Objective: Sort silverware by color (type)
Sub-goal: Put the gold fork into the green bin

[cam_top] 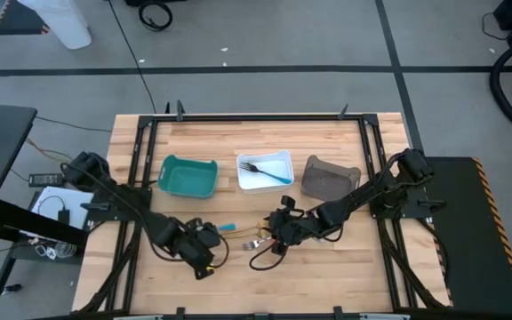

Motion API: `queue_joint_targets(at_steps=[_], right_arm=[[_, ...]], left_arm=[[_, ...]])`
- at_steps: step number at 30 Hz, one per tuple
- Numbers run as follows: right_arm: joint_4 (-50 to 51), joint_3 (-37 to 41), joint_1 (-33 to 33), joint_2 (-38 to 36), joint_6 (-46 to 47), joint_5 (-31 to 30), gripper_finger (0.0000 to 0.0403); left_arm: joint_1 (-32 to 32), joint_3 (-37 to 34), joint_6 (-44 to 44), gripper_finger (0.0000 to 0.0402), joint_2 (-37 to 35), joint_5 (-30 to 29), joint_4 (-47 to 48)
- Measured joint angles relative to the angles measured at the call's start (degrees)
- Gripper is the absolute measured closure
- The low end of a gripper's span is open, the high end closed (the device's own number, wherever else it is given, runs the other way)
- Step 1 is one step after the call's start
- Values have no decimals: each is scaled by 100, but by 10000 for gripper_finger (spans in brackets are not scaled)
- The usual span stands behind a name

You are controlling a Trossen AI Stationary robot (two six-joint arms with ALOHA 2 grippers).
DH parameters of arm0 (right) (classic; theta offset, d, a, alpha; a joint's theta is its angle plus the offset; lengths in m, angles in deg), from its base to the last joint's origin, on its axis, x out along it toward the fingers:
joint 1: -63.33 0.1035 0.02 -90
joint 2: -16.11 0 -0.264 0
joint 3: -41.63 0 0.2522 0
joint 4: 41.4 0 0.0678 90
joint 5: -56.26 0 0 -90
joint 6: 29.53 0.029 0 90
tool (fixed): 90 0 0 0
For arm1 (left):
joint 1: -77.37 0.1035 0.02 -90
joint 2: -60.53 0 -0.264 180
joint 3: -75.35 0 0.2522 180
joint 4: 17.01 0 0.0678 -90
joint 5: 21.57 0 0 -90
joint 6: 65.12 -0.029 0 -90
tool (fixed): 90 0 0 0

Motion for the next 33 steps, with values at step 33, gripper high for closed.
queue_joint_targets(at_steps=[33], right_arm=[[-251,0,0,0,-275,-133,265]], left_arm=[[-197,796,301,242,1216,131,612]])
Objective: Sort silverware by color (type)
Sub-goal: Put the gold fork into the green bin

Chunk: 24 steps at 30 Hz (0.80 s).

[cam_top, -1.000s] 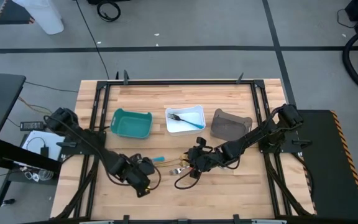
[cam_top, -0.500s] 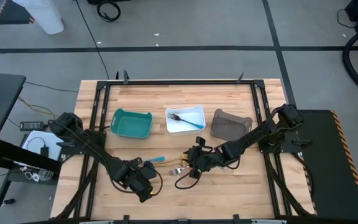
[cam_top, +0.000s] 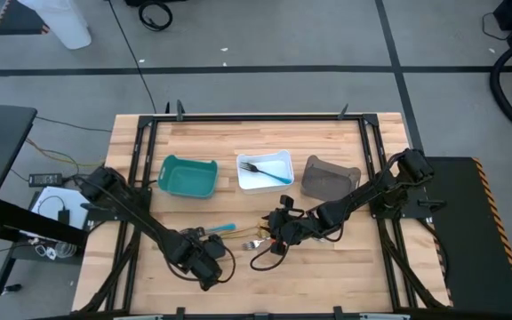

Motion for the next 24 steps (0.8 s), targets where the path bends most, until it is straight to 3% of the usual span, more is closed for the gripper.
queue_joint_targets(at_steps=[24], right_arm=[[-51,0,4,0,-38,2,265]], left_arm=[[-8,0,-180,242,255,378,74]])
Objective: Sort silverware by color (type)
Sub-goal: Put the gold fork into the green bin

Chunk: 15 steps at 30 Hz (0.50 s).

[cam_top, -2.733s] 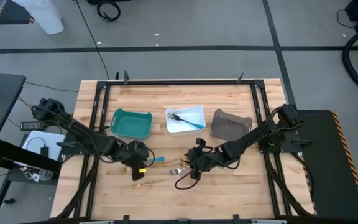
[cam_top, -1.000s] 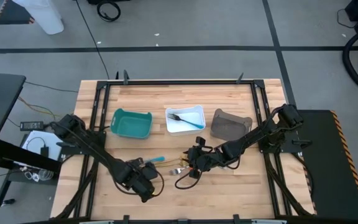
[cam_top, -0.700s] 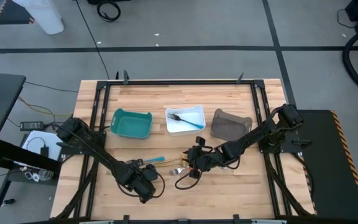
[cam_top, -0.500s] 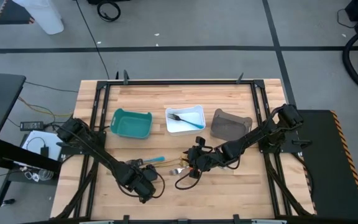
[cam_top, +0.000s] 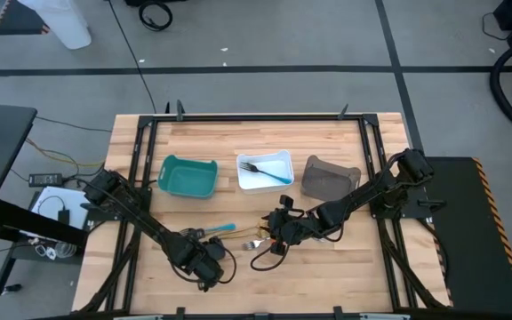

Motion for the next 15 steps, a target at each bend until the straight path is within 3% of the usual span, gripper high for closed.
queue_joint_targets(at_steps=[9,15], right_arm=[[-18,0,0,0,0,2,265],[-31,0,0,0,0,4,265]], left_arm=[[-13,0,-48,244,0,129,90],[-13,-103,-61,286,-3,108,44]])
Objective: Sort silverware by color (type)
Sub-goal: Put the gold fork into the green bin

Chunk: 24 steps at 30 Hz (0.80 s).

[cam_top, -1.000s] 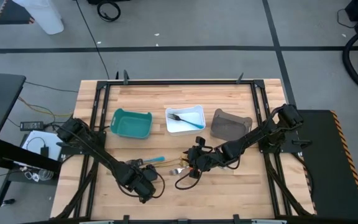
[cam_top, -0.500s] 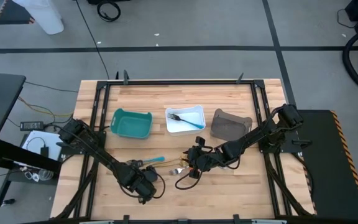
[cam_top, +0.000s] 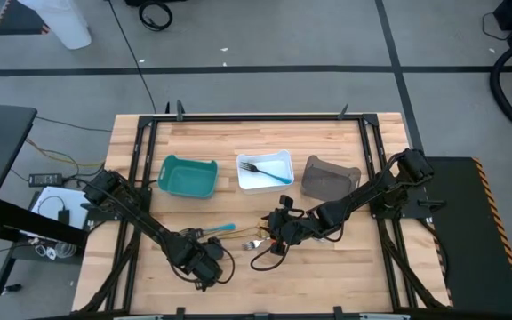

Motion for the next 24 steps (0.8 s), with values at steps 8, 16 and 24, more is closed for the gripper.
queue_joint_targets(at_steps=[8,16,24], right_arm=[[-1,0,4,0,0,0,265],[-2,0,7,0,20,0,265],[-2,0,22,0,111,2,265]], left_arm=[[4,-4,-67,332,5,-6,42],[4,-4,-90,376,7,-111,195],[48,-3,-139,390,-21,-101,333]])
